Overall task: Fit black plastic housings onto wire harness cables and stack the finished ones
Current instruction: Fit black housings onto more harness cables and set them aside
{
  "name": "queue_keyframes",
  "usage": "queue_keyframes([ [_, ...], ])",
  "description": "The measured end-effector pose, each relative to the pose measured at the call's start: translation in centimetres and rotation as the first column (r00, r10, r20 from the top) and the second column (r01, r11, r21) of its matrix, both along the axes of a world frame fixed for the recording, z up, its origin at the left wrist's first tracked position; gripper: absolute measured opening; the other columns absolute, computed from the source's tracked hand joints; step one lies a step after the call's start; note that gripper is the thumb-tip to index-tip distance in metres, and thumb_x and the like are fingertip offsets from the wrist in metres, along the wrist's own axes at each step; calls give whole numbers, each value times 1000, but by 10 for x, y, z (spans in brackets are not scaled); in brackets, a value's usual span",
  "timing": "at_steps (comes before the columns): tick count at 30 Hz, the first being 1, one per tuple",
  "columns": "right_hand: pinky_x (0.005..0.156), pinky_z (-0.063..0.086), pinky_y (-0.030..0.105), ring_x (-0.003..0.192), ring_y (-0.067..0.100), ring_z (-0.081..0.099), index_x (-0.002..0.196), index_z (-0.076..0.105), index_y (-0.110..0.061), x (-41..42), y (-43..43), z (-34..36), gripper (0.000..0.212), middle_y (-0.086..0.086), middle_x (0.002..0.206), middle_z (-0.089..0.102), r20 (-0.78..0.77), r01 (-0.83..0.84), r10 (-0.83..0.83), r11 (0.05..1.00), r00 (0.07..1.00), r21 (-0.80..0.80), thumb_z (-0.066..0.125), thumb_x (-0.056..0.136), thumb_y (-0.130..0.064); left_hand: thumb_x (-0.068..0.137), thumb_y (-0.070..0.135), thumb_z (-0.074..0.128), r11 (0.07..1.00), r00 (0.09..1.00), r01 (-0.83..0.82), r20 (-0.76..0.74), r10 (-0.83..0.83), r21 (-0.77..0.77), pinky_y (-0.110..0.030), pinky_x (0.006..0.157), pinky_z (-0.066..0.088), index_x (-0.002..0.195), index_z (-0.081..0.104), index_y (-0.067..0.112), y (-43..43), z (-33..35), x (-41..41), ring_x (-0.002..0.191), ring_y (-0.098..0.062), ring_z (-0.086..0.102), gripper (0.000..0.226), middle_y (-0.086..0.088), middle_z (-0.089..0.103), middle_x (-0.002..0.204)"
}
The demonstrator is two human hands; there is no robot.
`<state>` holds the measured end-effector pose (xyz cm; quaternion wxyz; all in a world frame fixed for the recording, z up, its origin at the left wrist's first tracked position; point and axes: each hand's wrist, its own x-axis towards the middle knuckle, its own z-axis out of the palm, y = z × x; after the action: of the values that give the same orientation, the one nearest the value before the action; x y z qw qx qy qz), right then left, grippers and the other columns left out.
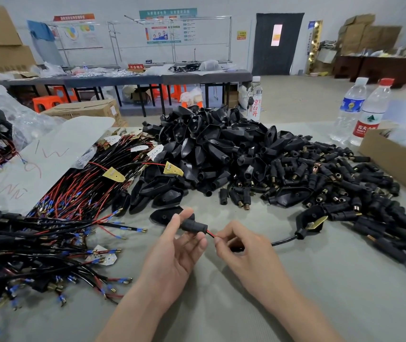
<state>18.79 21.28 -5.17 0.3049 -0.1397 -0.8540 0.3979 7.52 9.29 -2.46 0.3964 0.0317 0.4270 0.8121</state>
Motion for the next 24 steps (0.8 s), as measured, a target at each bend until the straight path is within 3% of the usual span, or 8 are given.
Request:
queue_keyframes([
  [6,50,37,16,56,10,52,88,54,-37,0,1,-2,11,-16,67,61,7,33,-33,999,999,-38,59,94,-29,101,36,51,1000,999,21,-35,-21,-1,-27,65,60,109,76,20,1,2,3,69,-17,67,31,-12,71,84],
  [10,58,42,19,64,11,58,106,49,-42,-1,-2,1,11,-19,89,69,32,-22,25,996,999,-88,53,96,-39,102,35,51,1000,996,23,-91,-22,6,-29,66,60,120,69,19,4,-1,9,73,-22,70,31,-19,72,93],
  [14,65,44,15,73,6,61,117,46,-53,-1,-4,3,25,-27,92,67,51,-31,34,997,998,-64,57,96,-44,90,40,61,999,989,40,-143,-39,3,-33,75,61,119,71,24,4,-3,9,80,-22,70,35,-17,72,103],
  [19,64,42,12,76,4,63,114,56,-48,-2,-2,2,21,-22,92,67,62,-14,19,996,998,-85,60,98,-35,65,49,74,999,974,49,-222,-48,2,-32,76,60,110,75,31,4,0,10,82,-20,70,48,-9,73,100],
  [24,67,45,13,80,5,63,109,57,-47,-1,-2,4,21,-20,90,67,58,-17,25,991,998,-136,62,97,-31,79,46,61,1000,967,-22,-252,18,-12,-29,67,60,113,73,25,3,-5,7,82,-20,72,42,-12,74,102],
])
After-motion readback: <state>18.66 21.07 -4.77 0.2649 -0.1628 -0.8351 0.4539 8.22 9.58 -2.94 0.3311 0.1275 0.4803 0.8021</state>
